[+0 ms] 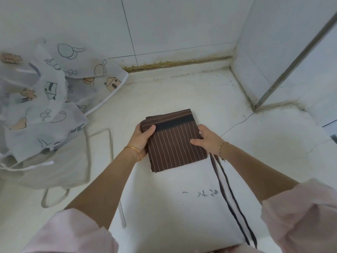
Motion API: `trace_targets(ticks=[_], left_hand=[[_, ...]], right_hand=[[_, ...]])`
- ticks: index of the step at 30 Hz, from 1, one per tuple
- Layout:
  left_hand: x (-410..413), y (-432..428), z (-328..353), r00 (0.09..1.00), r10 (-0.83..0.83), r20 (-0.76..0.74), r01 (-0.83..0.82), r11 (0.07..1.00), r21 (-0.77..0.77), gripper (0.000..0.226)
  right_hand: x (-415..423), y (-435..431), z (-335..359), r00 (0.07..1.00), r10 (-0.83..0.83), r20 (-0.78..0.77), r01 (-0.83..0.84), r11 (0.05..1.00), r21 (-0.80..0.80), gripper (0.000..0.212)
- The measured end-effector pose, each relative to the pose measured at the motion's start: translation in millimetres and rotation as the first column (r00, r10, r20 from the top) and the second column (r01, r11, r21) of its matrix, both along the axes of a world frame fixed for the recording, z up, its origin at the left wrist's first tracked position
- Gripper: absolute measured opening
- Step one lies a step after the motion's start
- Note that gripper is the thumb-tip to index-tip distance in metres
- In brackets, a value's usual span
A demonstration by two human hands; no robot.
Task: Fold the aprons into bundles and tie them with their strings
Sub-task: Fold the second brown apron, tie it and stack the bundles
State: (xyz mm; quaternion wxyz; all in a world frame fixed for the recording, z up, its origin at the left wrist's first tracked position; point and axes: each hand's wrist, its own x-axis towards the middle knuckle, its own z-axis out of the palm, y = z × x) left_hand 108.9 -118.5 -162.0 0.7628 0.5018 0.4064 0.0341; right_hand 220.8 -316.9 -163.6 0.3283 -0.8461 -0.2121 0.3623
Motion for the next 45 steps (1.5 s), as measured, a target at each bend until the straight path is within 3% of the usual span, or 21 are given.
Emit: trace_targets(ticks=[5,8,13,18,19,20,21,22,23,24,26,29,32,34,37,39,40,42,44,45], left_hand=[[7,-3,-5,0.993,-0.014,-0.118,0.022,0.997,0.068,0.042],[14,-5,-6,0.98,-0.076,-0.183,0.133,0.935,0.327,0.041],[25,-11,-7,0.955,-0.042,-0.294,0.204,0.811,0.548,0.036],[29,-14,-3,0.92,0.003,-0.393,0.262,0.742,0.618,0.038],[25,-15,-1,0.917,0.053,-0.394,0.277,0.628,0.728,0.039],[20,-19,-2,0.938,0.093,-0.335,0.27,0.41,0.871,0.038],[16,-23,-5,0.963,0.049,-0.264,0.254,0.156,0.955,0.035],[13,-27,-12,0.971,-0.056,-0.231,0.229,-0.037,0.973,0.033],[12,-32,-19,0.94,-0.173,-0.294,0.27,-0.15,0.951,0.036],[10,-35,-25,0.866,-0.253,-0.432,0.39,-0.199,0.899,0.044],[7,-36,-39,0.686,-0.278,-0.673,0.635,-0.223,0.74,0.056],[6,-34,-49,0.657,-0.236,-0.716,0.669,-0.256,0.698,0.059],[9,-36,-48,0.647,-0.214,-0.732,0.675,-0.286,0.681,0.059],[9,-37,-46,0.635,-0.204,-0.745,0.68,-0.308,0.665,0.06],[12,-36,-38,0.617,-0.195,-0.763,0.686,-0.341,0.642,0.061],[17,-35,-29,0.677,-0.204,-0.708,0.638,-0.317,0.702,0.054],[19,-35,-24,0.744,-0.211,-0.634,0.568,-0.302,0.766,0.048],[25,-35,-26,0.832,-0.231,-0.505,0.438,-0.285,0.853,0.042],[28,-35,-33,0.827,-0.284,-0.485,0.43,-0.237,0.871,0.044],[27,-35,-39,0.811,-0.306,-0.499,0.448,-0.225,0.865,0.047]], right_hand=[[-3,5,-4,0.995,-0.059,0.076,0.058,0.998,0.014,0.041],[-5,6,-4,0.989,-0.099,0.106,0.098,0.995,0.016,0.028],[-6,11,-7,0.981,-0.1,0.168,0.108,0.993,-0.041,0.035],[-2,18,-10,0.974,-0.108,0.198,0.126,0.988,-0.083,0.035],[-2,19,-10,0.973,-0.108,0.203,0.13,0.987,-0.097,0.035],[-2,21,-10,0.972,-0.108,0.207,0.133,0.985,-0.109,0.034],[-3,23,-10,0.971,-0.104,0.214,0.131,0.984,-0.116,0.035],[-3,24,-10,0.971,-0.098,0.218,0.127,0.984,-0.123,0.035],[-4,24,-9,0.971,-0.096,0.22,0.124,0.985,-0.118,0.035],[-4,24,-9,0.971,-0.103,0.214,0.127,0.986,-0.104,0.034],[-4,19,-6,0.976,-0.146,0.16,0.155,0.987,-0.045,0.036],[1,2,-1,0.979,-0.195,0.055,0.196,0.98,-0.017,0.03],[17,-11,14,0.997,-0.058,-0.045,0.046,0.971,-0.236,0.016],[33,-10,28,0.992,0.099,0.081,-0.057,0.91,-0.412,0.018],[49,-11,43,0.871,0.205,0.446,0.127,0.784,-0.607,0.029],[46,-8,53,0.764,0.277,0.583,0.232,0.726,-0.648,0.034],[40,-2,54,0.713,0.287,0.639,0.234,0.763,-0.603,0.036],[24,17,51,0.644,0.214,0.735,0.105,0.927,-0.361,0.036],[4,37,33,0.701,0.162,0.695,-0.082,0.986,-0.147,0.045],[-4,45,19,0.73,0.2,0.653,-0.134,0.979,-0.151,0.05]])
